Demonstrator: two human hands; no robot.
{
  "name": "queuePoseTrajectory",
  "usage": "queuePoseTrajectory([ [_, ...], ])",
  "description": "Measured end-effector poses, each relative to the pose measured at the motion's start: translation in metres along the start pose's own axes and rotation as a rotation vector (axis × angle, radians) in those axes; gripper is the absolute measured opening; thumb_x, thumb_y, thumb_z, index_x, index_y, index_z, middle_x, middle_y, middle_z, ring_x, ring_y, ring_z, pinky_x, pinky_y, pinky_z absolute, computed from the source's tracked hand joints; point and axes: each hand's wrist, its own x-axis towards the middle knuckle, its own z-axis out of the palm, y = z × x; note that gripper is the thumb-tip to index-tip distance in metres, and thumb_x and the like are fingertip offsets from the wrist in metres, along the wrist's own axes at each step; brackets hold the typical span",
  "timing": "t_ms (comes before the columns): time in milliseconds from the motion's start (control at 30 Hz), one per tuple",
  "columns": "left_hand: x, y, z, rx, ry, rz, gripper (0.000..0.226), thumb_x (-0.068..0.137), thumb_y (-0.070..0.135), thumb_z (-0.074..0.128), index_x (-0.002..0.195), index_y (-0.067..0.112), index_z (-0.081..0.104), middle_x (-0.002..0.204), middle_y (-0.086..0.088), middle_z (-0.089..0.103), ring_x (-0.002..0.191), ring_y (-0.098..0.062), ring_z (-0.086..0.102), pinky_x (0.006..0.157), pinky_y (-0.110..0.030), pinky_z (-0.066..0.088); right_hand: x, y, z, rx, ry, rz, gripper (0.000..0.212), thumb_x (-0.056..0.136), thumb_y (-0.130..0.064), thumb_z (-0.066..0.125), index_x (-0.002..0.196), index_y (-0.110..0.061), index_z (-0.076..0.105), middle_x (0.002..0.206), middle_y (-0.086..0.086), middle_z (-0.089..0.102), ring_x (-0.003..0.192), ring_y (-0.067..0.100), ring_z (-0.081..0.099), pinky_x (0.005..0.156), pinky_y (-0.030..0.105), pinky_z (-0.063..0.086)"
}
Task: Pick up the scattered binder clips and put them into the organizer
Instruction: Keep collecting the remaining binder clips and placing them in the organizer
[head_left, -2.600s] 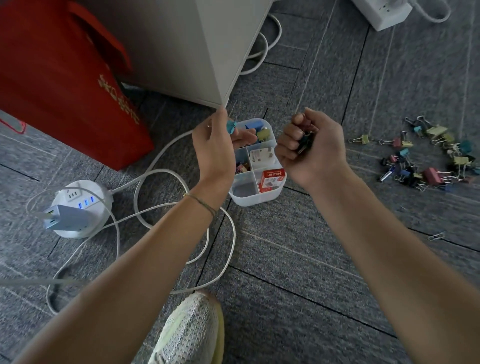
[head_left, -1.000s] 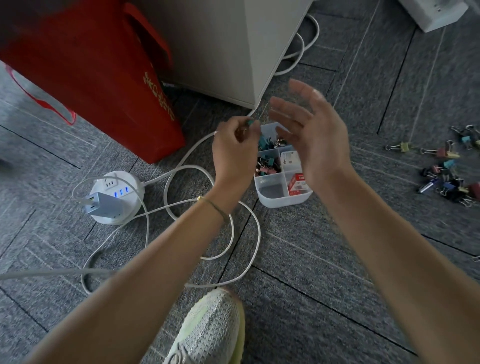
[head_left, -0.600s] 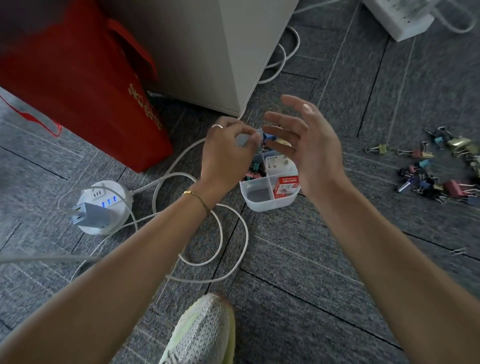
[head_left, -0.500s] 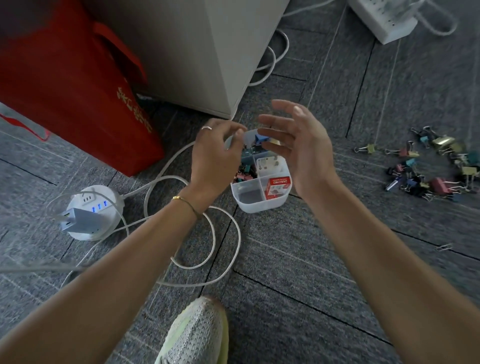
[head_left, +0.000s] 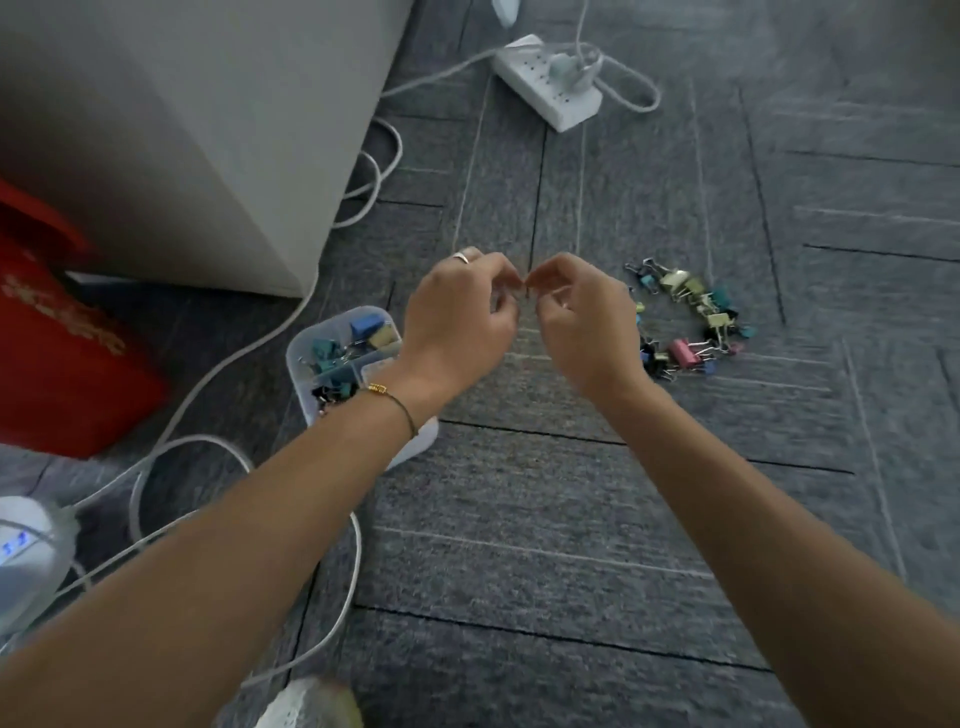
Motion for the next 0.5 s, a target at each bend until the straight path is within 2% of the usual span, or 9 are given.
queuePoseTrajectory([
  [100, 0.023, 0.017, 0.029, 0.068, -0.165, -0.012, 0.016, 0.090, 0.020, 0.062, 0.102, 0.023, 0.072, 0.095, 0.002, 0.072, 0.090, -0.021, 0.066, 0.075, -0.036, 0.054, 0.006, 0.029, -0.021, -0.105, 0.011, 0.076, 0.022, 0.088, -0.015, 0.055, 0.098, -0.021, 0.073, 0.095, -0.006, 0.075, 0.087, 0.015, 0.067, 0.078, 0.035, 0.054],
  [233, 0.050, 0.025, 0.067, 0.192, -0.379, -0.013, 0.018, 0.093, 0.028, 0.066, 0.110, 0.022, 0.066, 0.110, -0.003, 0.065, 0.101, -0.026, 0.064, 0.083, -0.039, 0.054, 0.015, 0.063, -0.046, -0.213, 0.008, 0.191, 0.023, 0.086, -0.013, 0.055, 0.097, -0.019, 0.075, 0.098, 0.000, 0.076, 0.092, 0.023, 0.068, 0.078, 0.036, 0.053],
  [367, 0.064, 0.027, 0.091, 0.251, -0.445, 0.021, 0.034, 0.093, 0.042, 0.070, 0.118, 0.020, 0.063, 0.118, -0.004, 0.061, 0.107, -0.027, 0.062, 0.083, -0.036, 0.049, 0.027, 0.092, -0.068, -0.319, 0.004, 0.245, 0.022, 0.089, -0.015, 0.055, 0.100, -0.020, 0.074, 0.103, 0.002, 0.075, 0.097, 0.025, 0.067, 0.083, 0.039, 0.054],
  [500, 0.073, 0.020, 0.101, 0.288, -0.468, 0.051, 0.028, 0.093, 0.036, 0.072, 0.114, 0.019, 0.064, 0.117, -0.006, 0.062, 0.105, -0.028, 0.062, 0.087, -0.040, 0.051, 0.044, 0.110, -0.078, -0.380, -0.014, 0.256, 0.026, 0.083, -0.010, 0.053, 0.098, -0.020, 0.071, 0.104, 0.001, 0.073, 0.098, 0.022, 0.066, 0.084, 0.040, 0.056],
])
